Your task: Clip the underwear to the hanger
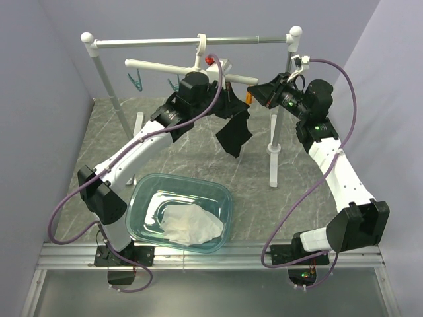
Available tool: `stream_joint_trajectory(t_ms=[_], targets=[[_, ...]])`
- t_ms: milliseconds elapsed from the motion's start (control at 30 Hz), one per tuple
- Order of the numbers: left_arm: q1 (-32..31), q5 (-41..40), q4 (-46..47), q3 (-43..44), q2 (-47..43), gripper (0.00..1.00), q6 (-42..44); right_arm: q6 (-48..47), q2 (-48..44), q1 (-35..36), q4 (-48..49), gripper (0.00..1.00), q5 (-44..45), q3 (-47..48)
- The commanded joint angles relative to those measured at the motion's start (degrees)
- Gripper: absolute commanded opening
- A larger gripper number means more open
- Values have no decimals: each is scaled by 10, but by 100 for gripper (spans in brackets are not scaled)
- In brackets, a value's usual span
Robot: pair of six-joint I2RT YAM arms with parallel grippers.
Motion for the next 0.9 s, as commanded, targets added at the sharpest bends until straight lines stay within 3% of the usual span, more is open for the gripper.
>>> stream_joint_trajectory(t_ms=[0,333,867], targets=[[3,9,39,-1,-28,0,10,17,0,-5,14,0,-25,20],[3,26,55,-47,-45,0,1,87,9,-22,33,0,-28,30],[6,23,86,-43,-43,0,0,116,9,-28,42,0,-49,19]])
